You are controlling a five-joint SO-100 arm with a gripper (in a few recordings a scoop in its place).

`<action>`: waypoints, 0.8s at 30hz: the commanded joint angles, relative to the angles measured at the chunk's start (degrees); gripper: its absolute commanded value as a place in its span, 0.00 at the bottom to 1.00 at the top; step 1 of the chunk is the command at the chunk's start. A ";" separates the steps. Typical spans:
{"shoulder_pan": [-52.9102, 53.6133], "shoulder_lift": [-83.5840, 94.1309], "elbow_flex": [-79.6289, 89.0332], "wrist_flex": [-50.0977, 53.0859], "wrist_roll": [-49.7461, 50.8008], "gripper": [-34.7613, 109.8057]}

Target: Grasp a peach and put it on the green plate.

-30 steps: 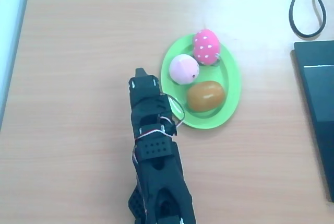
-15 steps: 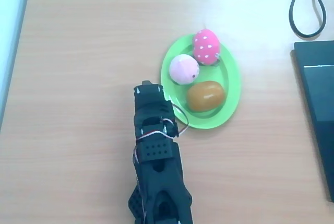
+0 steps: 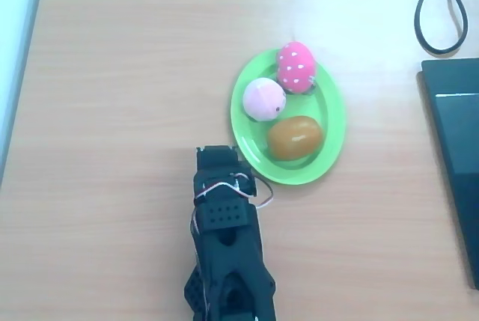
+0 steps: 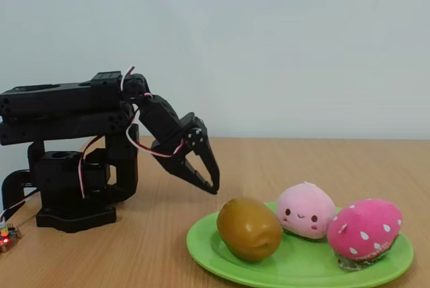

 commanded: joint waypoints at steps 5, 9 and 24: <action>0.88 1.23 -1.14 7.65 1.32 0.18; 0.88 1.23 -1.14 7.65 1.32 0.18; 0.88 1.23 -1.14 7.65 1.32 0.18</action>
